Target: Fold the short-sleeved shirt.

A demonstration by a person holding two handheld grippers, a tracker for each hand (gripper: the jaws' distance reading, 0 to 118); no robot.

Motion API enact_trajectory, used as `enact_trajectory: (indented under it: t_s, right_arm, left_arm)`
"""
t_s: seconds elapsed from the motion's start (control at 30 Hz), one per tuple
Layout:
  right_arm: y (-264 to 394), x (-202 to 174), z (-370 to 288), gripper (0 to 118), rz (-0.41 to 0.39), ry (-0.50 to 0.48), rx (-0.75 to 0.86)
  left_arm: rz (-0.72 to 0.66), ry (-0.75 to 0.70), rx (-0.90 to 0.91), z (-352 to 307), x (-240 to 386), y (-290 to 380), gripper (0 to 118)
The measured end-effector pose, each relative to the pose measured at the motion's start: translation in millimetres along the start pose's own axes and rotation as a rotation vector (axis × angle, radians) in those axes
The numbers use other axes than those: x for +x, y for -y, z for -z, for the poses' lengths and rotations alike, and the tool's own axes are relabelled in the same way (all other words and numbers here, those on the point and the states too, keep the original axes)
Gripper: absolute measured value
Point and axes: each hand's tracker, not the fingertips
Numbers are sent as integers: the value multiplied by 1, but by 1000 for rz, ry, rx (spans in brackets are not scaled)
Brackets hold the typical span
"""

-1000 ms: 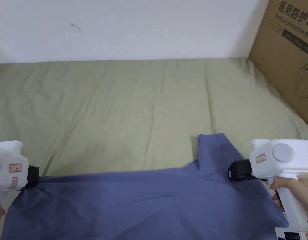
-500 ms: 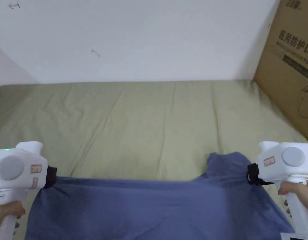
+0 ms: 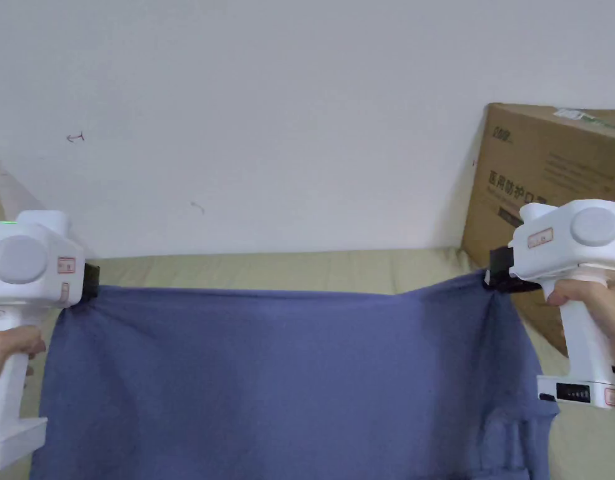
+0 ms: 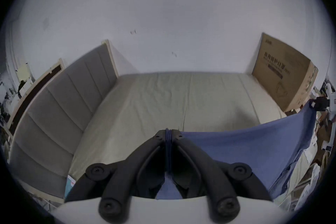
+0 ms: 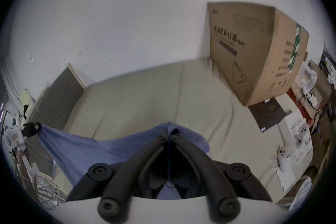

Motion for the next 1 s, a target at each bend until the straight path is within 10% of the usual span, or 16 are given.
enact_trajectory:
  t_s: [0.67, 1.0]
  right_arm:
    - [-256, -60, -84, 0, 61, 71, 356]
    - [-242, -57, -51, 0, 1, 81, 308]
  left_arm:
    - [-3, -101, 395, -38, 22, -237, 4]
    - [33, -152, 385, 8, 33, -230, 4]
